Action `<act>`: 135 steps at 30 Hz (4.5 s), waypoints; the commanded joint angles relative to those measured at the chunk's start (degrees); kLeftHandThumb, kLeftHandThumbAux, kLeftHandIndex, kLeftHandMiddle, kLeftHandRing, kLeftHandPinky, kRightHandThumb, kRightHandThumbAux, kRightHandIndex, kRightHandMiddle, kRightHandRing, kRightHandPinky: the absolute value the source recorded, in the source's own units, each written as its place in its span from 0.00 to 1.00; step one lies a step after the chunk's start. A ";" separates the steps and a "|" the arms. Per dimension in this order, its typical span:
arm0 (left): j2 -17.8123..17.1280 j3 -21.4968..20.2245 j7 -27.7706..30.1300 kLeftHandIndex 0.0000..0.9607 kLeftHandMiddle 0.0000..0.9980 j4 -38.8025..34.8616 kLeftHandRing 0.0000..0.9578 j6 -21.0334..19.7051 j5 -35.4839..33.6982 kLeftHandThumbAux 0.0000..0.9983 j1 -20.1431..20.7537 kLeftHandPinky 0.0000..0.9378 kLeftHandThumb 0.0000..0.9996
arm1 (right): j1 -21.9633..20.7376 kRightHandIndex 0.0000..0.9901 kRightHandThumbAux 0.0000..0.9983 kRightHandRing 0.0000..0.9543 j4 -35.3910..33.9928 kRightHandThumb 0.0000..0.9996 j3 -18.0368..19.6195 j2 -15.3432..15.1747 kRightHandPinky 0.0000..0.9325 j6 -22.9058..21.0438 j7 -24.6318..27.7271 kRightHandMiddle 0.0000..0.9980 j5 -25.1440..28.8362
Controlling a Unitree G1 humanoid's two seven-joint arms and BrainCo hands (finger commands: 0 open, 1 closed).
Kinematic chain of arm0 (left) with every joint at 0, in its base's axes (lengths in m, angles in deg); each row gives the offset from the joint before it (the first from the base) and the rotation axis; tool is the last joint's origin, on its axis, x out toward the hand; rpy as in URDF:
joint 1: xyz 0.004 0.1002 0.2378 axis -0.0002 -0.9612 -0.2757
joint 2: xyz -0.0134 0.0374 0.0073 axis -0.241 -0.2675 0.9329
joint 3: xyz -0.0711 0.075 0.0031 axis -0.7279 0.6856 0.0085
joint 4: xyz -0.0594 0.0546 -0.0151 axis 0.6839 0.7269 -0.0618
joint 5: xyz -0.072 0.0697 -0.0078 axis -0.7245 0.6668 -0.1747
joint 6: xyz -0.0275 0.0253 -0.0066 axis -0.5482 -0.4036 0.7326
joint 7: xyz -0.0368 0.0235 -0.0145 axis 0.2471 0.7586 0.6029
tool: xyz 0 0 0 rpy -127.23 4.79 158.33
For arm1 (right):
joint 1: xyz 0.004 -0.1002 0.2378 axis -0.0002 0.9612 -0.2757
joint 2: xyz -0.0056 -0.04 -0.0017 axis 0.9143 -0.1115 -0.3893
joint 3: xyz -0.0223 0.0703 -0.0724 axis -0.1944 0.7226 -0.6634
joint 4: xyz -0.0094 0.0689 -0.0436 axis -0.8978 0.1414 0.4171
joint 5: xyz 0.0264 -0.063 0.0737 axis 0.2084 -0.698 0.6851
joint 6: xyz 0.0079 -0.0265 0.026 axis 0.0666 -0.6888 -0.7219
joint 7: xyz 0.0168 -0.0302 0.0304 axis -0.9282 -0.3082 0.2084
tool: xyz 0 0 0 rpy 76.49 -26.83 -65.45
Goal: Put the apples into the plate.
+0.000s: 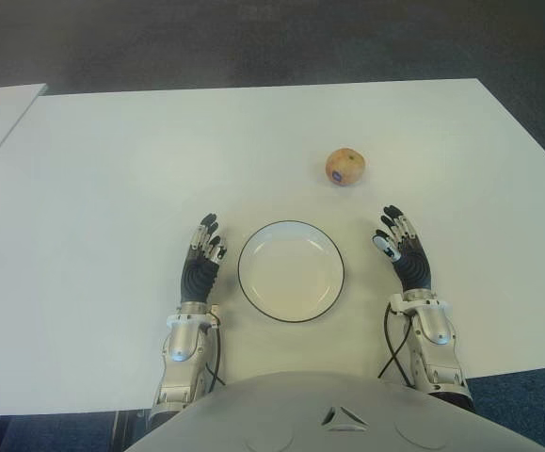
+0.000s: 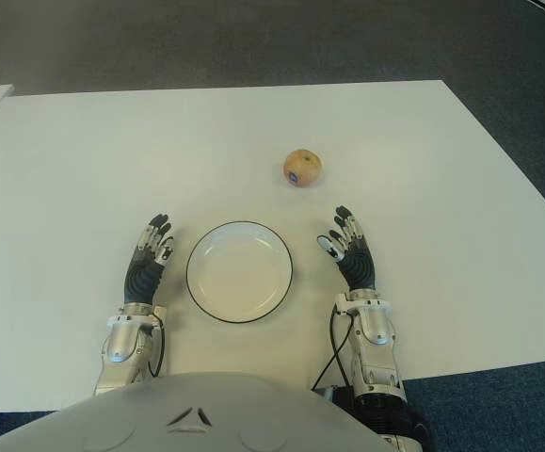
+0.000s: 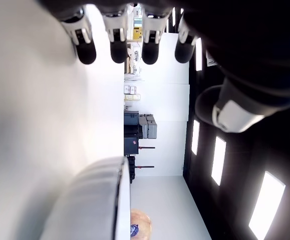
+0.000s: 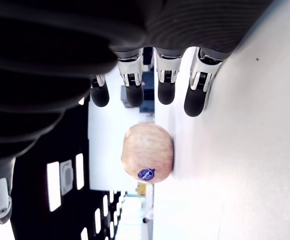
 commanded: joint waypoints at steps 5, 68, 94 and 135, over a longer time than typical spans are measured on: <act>0.58 -0.02 -0.06 0.01 0.00 2.42 0.00 -2.50 -0.47 0.55 -0.51 0.00 0.08 | 1.18 0.00 0.54 0.00 2.17 0.02 0.07 -0.16 0.00 -3.43 0.05 0.00 -0.39; 1.43 -0.99 -2.26 0.02 0.00 11.90 0.00 1.80 1.92 0.42 4.18 0.00 0.09 | -58.13 0.00 0.25 0.00 39.18 0.34 -19.17 -23.12 0.00 -3.42 -26.45 0.00 -55.84; 1.54 -0.67 -1.63 0.02 0.00 11.37 0.00 2.16 1.69 0.46 3.22 0.00 0.08 | -70.28 0.00 0.20 0.00 62.32 0.31 -29.99 -14.18 0.00 -4.23 -29.21 0.00 -52.32; 1.51 0.43 -1.71 0.00 0.00 8.86 0.00 2.70 1.36 0.47 1.39 0.00 0.06 | -67.04 0.00 0.19 0.00 67.09 0.29 -33.55 -9.66 0.00 -5.81 -30.52 0.00 -48.95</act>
